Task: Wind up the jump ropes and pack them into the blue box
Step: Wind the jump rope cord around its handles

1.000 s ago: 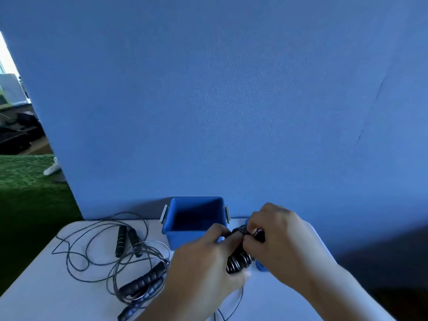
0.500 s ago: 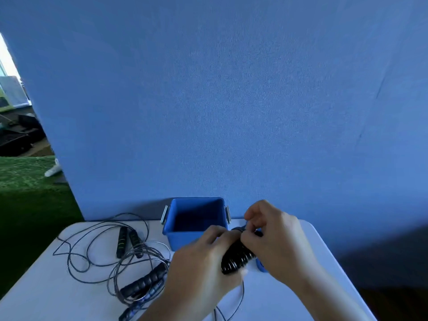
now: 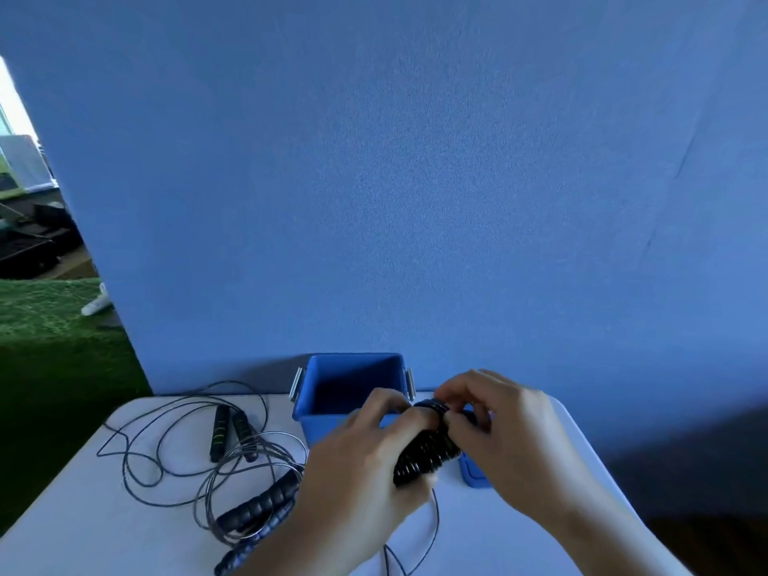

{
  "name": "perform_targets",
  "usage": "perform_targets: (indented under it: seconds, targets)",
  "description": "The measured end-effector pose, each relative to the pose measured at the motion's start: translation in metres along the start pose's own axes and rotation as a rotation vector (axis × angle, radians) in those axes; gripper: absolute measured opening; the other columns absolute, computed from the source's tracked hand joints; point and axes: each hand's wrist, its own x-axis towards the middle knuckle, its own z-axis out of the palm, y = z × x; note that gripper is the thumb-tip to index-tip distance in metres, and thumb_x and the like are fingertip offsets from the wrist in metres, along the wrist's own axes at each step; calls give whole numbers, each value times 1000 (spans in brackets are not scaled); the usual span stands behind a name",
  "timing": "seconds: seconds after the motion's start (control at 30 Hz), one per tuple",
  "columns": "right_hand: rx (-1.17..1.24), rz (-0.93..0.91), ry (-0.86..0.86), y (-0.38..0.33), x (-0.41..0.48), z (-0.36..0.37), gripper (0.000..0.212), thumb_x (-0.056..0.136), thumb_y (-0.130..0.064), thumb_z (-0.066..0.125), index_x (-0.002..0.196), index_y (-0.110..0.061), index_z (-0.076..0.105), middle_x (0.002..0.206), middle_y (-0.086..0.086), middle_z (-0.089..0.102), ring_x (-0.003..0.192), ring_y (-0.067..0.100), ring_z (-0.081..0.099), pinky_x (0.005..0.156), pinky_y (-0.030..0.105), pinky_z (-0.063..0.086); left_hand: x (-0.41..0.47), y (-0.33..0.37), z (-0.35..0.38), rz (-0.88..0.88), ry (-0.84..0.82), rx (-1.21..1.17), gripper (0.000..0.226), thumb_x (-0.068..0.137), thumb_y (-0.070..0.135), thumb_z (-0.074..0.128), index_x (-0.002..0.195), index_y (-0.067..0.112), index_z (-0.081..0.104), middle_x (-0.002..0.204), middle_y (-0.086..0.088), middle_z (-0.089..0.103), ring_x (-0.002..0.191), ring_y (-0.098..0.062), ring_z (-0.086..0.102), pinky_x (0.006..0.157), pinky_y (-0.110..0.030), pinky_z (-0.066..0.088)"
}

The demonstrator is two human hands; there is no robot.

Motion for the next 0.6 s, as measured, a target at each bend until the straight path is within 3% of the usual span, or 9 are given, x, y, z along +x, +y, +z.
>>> perform_targets:
  seconds: [0.13,0.23,0.33,0.43,0.5,0.6]
  targets:
    - [-78,-103,-66,5,1,-2,31,80,-6,68,90,-35,73,90,-16,55,66,2,54,57,10,39,1,-1,2,-22,-11,-5,50,71,53,62,118,55,46,120,25,45,87,4,56,59,-2,18]
    - [-217,-131,-168,4,3,-7,26,81,-24,63,99,-42,68,97,-16,50,68,4,54,57,20,45,2,-3,8,-12,-26,-16,51,73,58,58,121,57,40,124,29,40,95,3,56,60,-6,25]
    - [-419,-208,-202,-1,3,-9,18,86,-33,62,100,-44,67,98,-14,51,69,-10,48,51,9,25,1,-6,13,-22,-14,-9,55,72,63,57,123,60,39,127,35,39,99,5,55,65,-11,32]
    - [-493,-255,-119,-3,3,-9,11,77,-36,66,83,-45,70,83,-17,55,67,3,40,43,5,11,-2,-7,12,-71,-5,-14,57,68,61,62,121,58,42,124,37,45,97,6,56,69,-14,40]
    - [-485,-295,-82,0,3,-7,9,78,-37,65,79,-43,71,80,-16,56,64,7,44,43,6,16,-5,-5,9,-80,11,-30,57,66,59,66,118,55,43,114,36,53,93,5,58,67,-9,38]
    - [-400,-319,-83,6,4,-3,12,87,-33,60,82,-37,71,82,-15,56,64,5,52,44,18,38,-5,2,4,-145,39,-47,57,68,61,69,115,49,39,86,30,53,94,1,59,67,-13,42]
